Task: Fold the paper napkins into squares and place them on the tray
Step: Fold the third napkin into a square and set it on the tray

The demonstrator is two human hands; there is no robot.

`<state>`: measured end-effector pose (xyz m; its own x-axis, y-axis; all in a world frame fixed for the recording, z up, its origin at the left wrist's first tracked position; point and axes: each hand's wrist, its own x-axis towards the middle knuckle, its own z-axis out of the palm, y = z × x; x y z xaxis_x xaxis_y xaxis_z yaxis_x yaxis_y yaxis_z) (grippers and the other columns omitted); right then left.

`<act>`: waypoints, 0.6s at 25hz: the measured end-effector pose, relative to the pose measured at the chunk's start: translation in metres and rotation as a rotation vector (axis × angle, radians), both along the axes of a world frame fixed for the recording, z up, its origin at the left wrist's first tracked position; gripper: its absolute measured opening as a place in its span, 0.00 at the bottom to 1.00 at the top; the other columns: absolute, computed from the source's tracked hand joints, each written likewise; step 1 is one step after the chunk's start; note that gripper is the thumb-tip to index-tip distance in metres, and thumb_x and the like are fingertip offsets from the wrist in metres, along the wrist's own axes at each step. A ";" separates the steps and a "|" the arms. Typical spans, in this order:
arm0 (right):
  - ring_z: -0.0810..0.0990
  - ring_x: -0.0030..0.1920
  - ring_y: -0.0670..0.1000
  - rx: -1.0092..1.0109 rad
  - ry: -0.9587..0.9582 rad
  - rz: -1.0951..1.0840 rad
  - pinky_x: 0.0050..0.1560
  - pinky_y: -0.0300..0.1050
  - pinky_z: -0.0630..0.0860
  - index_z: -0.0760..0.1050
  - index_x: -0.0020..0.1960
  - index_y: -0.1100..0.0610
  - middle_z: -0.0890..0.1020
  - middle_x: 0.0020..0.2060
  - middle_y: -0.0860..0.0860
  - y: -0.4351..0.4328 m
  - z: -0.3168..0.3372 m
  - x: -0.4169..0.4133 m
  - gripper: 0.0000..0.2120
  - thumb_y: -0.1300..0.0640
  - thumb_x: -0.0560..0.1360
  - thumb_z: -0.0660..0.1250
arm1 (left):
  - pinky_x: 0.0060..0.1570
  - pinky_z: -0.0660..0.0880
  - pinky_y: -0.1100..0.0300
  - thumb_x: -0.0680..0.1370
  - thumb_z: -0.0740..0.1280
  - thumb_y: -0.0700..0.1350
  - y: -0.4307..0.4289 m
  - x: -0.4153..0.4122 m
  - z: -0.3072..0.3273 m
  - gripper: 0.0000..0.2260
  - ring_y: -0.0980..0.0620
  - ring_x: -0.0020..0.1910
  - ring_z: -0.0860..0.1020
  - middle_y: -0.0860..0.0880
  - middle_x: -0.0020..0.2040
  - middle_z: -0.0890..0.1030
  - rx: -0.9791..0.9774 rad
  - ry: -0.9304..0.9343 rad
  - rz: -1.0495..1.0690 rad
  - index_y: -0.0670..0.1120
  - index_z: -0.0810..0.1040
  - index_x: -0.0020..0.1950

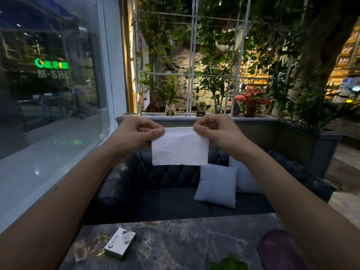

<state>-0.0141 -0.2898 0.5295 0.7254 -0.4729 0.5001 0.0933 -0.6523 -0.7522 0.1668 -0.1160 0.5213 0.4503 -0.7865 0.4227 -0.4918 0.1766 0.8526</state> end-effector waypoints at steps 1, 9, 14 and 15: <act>0.82 0.50 0.52 -0.003 0.002 -0.005 0.53 0.48 0.78 0.83 0.47 0.55 0.85 0.45 0.53 0.000 0.000 0.000 0.03 0.57 0.76 0.70 | 0.42 0.80 0.59 0.73 0.73 0.43 0.000 0.000 0.000 0.04 0.47 0.40 0.81 0.34 0.44 0.84 0.002 -0.007 -0.005 0.44 0.85 0.45; 0.81 0.44 0.45 0.103 -0.071 0.008 0.46 0.40 0.78 0.82 0.51 0.59 0.84 0.42 0.49 -0.001 0.000 -0.001 0.07 0.57 0.75 0.71 | 0.44 0.81 0.61 0.74 0.72 0.42 0.001 -0.003 0.001 0.06 0.45 0.46 0.84 0.39 0.45 0.86 0.017 0.023 -0.023 0.41 0.84 0.49; 0.82 0.46 0.49 0.045 0.026 0.072 0.49 0.47 0.79 0.83 0.48 0.58 0.85 0.44 0.55 0.000 0.005 0.004 0.05 0.57 0.76 0.71 | 0.47 0.78 0.59 0.66 0.75 0.52 0.001 -0.010 0.013 0.15 0.53 0.47 0.84 0.49 0.44 0.87 0.147 -0.077 -0.066 0.47 0.85 0.49; 0.82 0.46 0.50 0.023 0.045 0.088 0.51 0.49 0.79 0.83 0.48 0.58 0.85 0.45 0.55 0.001 0.006 0.006 0.06 0.56 0.75 0.71 | 0.47 0.78 0.59 0.66 0.75 0.52 0.000 -0.012 0.016 0.15 0.54 0.47 0.85 0.49 0.44 0.87 0.181 -0.105 -0.084 0.48 0.85 0.49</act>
<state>-0.0084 -0.2884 0.5350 0.7864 -0.4170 0.4557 0.1152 -0.6257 -0.7715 0.1548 -0.1162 0.5374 0.3410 -0.8865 0.3128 -0.5697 0.0699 0.8189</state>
